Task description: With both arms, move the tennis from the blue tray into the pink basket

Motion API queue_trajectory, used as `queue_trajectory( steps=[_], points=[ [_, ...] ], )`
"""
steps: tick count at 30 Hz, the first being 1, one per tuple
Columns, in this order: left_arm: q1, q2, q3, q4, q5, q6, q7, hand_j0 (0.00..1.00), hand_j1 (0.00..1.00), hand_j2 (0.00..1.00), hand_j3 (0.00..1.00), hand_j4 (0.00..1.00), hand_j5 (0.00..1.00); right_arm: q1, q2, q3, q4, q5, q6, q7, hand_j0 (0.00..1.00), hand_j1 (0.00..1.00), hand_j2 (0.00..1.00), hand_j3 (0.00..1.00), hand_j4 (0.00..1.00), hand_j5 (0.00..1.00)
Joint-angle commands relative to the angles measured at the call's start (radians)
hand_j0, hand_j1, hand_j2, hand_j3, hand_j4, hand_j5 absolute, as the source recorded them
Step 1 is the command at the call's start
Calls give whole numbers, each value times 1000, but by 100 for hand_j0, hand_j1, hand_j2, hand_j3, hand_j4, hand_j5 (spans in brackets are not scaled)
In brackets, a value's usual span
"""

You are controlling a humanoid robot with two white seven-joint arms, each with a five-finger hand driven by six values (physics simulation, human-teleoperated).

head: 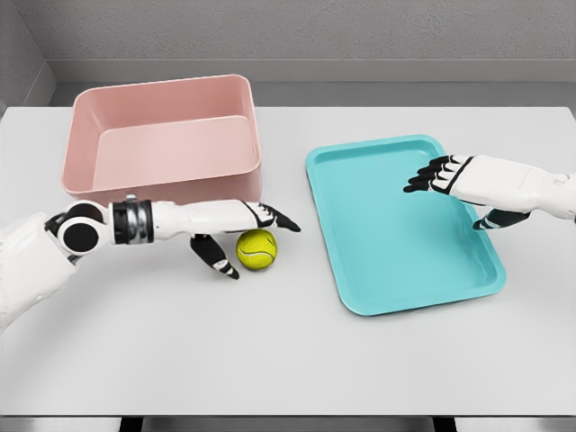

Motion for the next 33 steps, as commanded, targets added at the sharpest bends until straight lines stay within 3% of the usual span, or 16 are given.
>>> queue_trajectory(
  steps=[1,24,28,33],
  points=[
    [0,-6,-2,11,9,2,2,100,100,100,100,100,100,0,-1,-1,0,-6,2,0,100,100,100,100,100,100],
    [-5,-3,-4,40,4,2,7,100,100,100,100,100,100,2,-4,-1,-7,-6,2,0,100,100,100,100,100,100],
    [-5,-3,-4,40,4,2,7,88,88,88,88,88,88,2,-1,-1,-7,-6,2,0,100,100,100,100,100,100],
    [-5,-6,-4,40,3,2,7,88,88,88,88,88,88,0,0,-1,-7,-6,2,0,100,100,100,100,100,100]
  ],
)
